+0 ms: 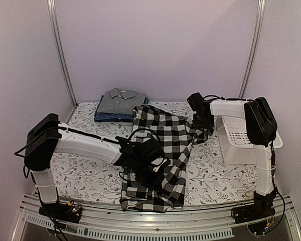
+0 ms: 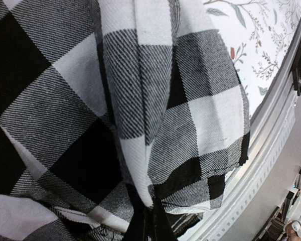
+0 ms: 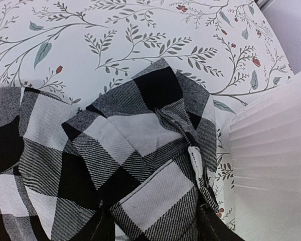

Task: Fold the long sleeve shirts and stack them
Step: Pick up the 1/3-folded shirt from the center of the board.

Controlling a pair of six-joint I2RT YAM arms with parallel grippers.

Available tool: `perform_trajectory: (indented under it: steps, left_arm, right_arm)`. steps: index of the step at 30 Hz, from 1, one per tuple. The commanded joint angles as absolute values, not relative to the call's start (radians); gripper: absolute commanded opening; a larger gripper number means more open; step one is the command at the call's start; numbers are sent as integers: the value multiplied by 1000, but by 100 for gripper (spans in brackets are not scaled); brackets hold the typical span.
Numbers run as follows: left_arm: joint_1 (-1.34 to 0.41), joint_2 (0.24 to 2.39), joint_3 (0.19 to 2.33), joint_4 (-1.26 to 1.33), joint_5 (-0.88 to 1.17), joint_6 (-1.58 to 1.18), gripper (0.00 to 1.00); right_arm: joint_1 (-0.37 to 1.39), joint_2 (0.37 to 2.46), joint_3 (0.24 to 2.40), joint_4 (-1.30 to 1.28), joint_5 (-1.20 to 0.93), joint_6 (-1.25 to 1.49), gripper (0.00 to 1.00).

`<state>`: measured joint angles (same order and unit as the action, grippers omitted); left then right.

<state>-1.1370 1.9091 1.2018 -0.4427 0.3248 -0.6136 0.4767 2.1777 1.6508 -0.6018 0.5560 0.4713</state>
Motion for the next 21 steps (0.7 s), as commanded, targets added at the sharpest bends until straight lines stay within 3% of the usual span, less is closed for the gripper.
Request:
perform_trajectory:
  steps: [1, 21]
  left_arm:
    - [-1147, 1876, 1226, -440, 325, -615, 0]
    - [-1146, 1887, 1232, -433, 335, -616, 0]
  right_arm:
    - [476, 2193, 1675, -608, 578, 451, 53]
    - [498, 2104, 1632, -632, 562, 462, 69]
